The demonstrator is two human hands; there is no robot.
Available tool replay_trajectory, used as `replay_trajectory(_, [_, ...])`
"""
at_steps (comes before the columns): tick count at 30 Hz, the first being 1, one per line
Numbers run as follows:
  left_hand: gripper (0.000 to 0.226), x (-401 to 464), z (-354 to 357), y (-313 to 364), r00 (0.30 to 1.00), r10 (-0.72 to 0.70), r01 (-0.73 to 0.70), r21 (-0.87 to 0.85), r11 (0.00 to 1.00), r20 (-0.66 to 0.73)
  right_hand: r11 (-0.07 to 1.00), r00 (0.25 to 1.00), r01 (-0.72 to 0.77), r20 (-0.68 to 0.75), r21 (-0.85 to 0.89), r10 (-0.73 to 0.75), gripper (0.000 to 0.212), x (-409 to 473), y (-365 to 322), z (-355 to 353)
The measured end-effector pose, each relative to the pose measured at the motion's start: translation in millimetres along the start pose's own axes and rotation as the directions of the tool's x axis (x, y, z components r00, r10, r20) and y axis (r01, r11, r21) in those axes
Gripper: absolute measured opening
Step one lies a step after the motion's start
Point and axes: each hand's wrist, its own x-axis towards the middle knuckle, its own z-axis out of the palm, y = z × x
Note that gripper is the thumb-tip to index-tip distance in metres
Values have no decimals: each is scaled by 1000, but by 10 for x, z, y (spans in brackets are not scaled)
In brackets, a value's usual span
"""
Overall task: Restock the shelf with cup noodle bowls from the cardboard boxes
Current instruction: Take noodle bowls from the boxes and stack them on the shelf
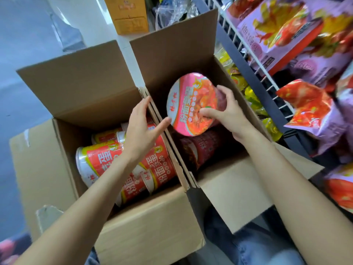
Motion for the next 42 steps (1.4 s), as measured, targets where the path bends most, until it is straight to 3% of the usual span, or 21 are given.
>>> replay_trajectory(1, [90,-26,-1,87,996,-74,81,-155,985,48,988,999,2,40,152,-8,97,-132,-96,-83])
replay_trajectory(3, [90,-89,3,221,970,-172,233,-455,860,172,920,981,-33,189,392,-45,87,-325,-235,-180])
replay_trajectory(5, [86,-143,-38,303,955,-148,282,-625,728,258,873,932,-96,351,479,-90,76,-433,-335,-151])
replay_trajectory(7, [95,-202,-112,301,949,-146,310,-745,591,280,860,862,-162,494,484,-116,76,-456,-401,-68])
replay_trajectory(9, [69,-261,-219,249,960,-158,279,-827,488,231,918,794,-163,600,361,-95,70,-381,-435,-18])
replay_trajectory(11, [52,-309,-324,184,964,-212,247,-831,498,159,978,803,-132,596,159,11,62,-222,-384,4])
replay_trajectory(14, [78,-313,-397,74,954,-279,255,-788,561,111,950,912,-53,373,-307,172,65,136,10,103])
replay_trajectory(16, [82,-289,-384,55,947,-300,268,-789,552,112,830,889,-54,352,-555,293,86,328,385,261])
replay_trajectory(19, [79,-232,-360,53,943,-316,276,-765,582,101,719,758,-135,397,-682,518,118,509,797,535])
replay_trajectory(21, [77,-211,-350,14,943,-316,280,-753,595,102,624,713,-140,359,-769,602,131,616,1005,656])
replay_trajectory(24, [69,-206,-359,-43,939,-324,299,-736,608,115,584,715,-150,321,-798,621,122,718,1212,731])
replay_trajectory(27, [75,-197,-393,-40,940,-312,310,-722,618,136,588,775,-140,281,-797,566,113,670,1116,671])
replay_trajectory(32, [60,-181,-421,77,929,-351,327,-699,635,116,724,954,-176,65,-667,292,101,126,441,328])
replay_trajectory(34, [46,-272,-463,195,934,-344,309,-700,644,96,806,982,-183,-62,-563,181,95,-273,141,97])
replay_trajectory(37, [58,-499,-561,369,934,-350,293,-725,623,76,930,974,-139,-215,-339,67,88,-931,-202,-284])
replay_trajectory(39, [62,-684,-612,491,930,-363,281,-747,603,56,991,948,-88,-315,-98,53,79,-1414,-369,-516])
replay_trajectory(42, [65,-1005,-619,746,935,-348,277,-763,584,73,942,896,-13,-415,336,160,58,-2184,-543,-822])
